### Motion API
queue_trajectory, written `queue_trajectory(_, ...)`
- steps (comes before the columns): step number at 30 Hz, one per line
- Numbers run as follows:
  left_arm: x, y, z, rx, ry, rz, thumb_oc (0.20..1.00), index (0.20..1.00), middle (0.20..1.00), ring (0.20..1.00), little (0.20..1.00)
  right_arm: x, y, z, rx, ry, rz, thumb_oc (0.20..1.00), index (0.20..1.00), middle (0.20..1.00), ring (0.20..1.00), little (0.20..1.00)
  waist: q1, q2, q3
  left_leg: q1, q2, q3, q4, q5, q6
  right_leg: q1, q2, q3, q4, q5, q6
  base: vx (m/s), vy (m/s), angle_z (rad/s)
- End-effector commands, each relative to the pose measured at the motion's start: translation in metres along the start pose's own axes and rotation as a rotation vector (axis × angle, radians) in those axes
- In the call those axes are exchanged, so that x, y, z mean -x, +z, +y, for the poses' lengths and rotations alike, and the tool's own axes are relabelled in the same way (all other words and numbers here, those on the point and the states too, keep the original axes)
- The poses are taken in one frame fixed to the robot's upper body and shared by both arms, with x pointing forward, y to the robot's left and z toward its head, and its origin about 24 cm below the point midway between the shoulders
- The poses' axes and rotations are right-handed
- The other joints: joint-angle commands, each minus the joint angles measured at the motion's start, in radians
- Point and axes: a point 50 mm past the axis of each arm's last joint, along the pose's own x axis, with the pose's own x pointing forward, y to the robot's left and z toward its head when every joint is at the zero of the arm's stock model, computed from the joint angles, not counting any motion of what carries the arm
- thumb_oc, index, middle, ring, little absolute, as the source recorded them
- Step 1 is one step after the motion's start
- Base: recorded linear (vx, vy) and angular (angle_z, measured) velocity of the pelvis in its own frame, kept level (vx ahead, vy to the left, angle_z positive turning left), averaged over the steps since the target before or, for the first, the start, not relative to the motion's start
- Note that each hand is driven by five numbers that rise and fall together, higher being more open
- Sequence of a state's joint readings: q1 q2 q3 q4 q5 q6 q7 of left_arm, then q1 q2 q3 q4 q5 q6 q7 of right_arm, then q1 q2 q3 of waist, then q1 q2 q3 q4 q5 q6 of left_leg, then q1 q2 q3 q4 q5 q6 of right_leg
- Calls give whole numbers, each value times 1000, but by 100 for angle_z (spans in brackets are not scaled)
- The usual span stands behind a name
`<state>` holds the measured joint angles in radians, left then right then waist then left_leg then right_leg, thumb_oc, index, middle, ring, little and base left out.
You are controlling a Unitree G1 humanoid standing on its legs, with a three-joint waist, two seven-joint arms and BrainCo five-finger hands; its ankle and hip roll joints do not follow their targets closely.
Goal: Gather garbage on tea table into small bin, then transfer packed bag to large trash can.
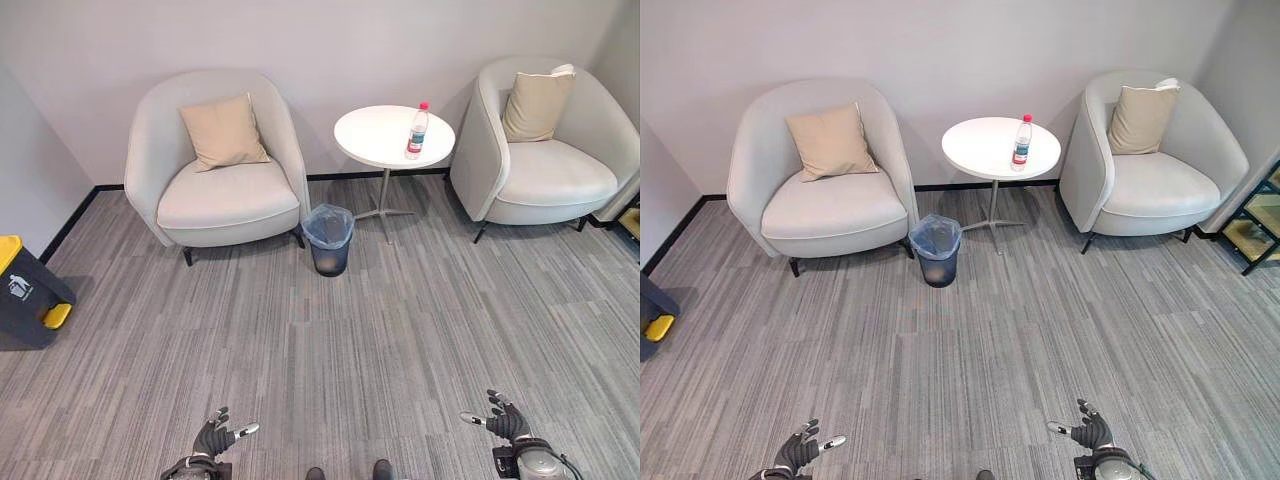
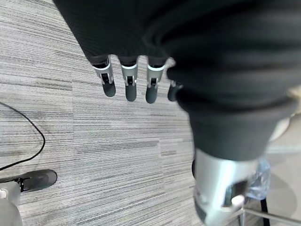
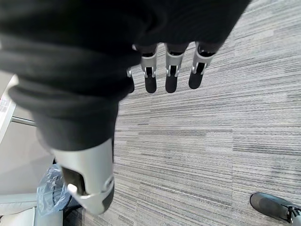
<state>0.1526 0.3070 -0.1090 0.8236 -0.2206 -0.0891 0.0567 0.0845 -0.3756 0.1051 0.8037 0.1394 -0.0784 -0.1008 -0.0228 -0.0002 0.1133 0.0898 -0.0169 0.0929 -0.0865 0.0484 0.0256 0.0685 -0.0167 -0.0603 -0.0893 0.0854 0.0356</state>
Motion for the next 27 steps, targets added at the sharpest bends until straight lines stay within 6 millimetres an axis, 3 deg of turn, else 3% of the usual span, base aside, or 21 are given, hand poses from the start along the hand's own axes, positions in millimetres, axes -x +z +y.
queue_trajectory(1,-7,22,5,48,26,-79,1000,1000,1000,1000,1000,-7,26,-2,-55,-30,-93,1000,1000,1000,1000,1000,-7,-21,-8,37,33,-23,6,-111,-59,41,-36,-9,2,-142,71,0,0,0)
queue_trajectory(13,-6,36,10,88,48,-142,1000,1000,1000,1000,1000,-9,27,-2,-131,-53,-82,1000,1000,1000,1000,1000,3,-30,12,-25,11,-30,106,-153,-41,28,-59,-7,17,-139,78,1,23,0)
queue_trajectory(23,-6,49,16,88,64,-194,1000,1000,1000,1000,1000,-12,36,-4,-172,-65,-97,1000,1000,1000,1000,1000,19,-40,37,-107,-23,-40,199,-192,-18,-58,-81,27,104,-142,96,-10,77,-10)
queue_trajectory(25,-6,50,18,81,67,-196,1000,1000,1000,1000,1000,-12,38,-3,-171,-62,-103,1000,1000,1000,1000,1000,21,-42,42,-112,-29,-43,202,-199,-7,-82,-84,32,144,-149,102,43,120,-7)
queue_trajectory(26,-7,54,19,69,72,-205,1000,1000,1000,1000,1000,-14,43,0,-162,-52,-113,1000,1000,1000,1000,1000,19,-37,58,-99,-28,-36,196,-213,8,-152,-80,29,267,-153,120,107,168,-36)
queue_trajectory(27,-7,54,19,69,76,-204,1000,1000,1000,1000,1000,-15,45,2,-156,-46,-118,1000,1000,1000,1000,1000,20,-37,62,-84,-28,-30,188,-219,9,-171,-85,15,280,-147,122,144,132,-42)
